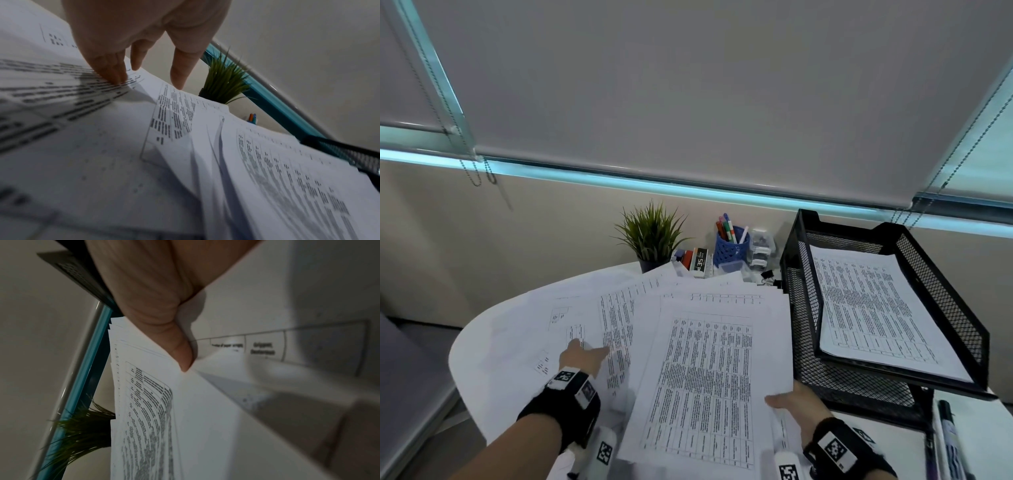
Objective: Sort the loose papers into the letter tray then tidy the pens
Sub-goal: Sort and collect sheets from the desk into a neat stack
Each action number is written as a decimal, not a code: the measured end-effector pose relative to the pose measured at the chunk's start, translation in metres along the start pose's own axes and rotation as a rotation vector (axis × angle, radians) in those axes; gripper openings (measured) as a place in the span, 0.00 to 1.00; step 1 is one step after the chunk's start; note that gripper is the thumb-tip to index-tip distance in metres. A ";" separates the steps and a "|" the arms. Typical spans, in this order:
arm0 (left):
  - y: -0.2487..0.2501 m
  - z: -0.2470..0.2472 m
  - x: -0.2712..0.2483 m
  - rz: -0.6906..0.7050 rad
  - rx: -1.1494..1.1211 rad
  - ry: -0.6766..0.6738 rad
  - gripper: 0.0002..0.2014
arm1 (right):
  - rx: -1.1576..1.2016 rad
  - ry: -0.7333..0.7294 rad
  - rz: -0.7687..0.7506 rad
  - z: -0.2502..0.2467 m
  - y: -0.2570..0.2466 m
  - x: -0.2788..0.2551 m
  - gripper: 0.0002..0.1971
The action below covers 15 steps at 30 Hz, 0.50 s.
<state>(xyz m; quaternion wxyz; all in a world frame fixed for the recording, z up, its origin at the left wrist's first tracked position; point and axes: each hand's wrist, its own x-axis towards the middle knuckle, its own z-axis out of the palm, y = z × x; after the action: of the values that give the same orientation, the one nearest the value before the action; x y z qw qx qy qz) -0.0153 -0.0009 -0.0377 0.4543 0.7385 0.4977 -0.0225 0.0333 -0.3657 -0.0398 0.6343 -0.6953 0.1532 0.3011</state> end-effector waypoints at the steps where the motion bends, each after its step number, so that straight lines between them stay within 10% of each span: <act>1: 0.002 0.001 0.002 -0.012 -0.021 -0.015 0.38 | 0.006 -0.001 -0.001 -0.001 0.001 0.000 0.23; 15: 0.015 0.005 -0.010 0.066 -0.313 -0.130 0.34 | 0.115 -0.108 0.010 -0.007 0.000 -0.014 0.24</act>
<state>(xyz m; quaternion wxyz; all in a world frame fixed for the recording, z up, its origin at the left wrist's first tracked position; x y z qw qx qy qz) -0.0067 -0.0130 -0.0263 0.5954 0.6718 0.4401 0.0222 0.0237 -0.3751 -0.0308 0.6790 -0.6398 0.1391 0.3320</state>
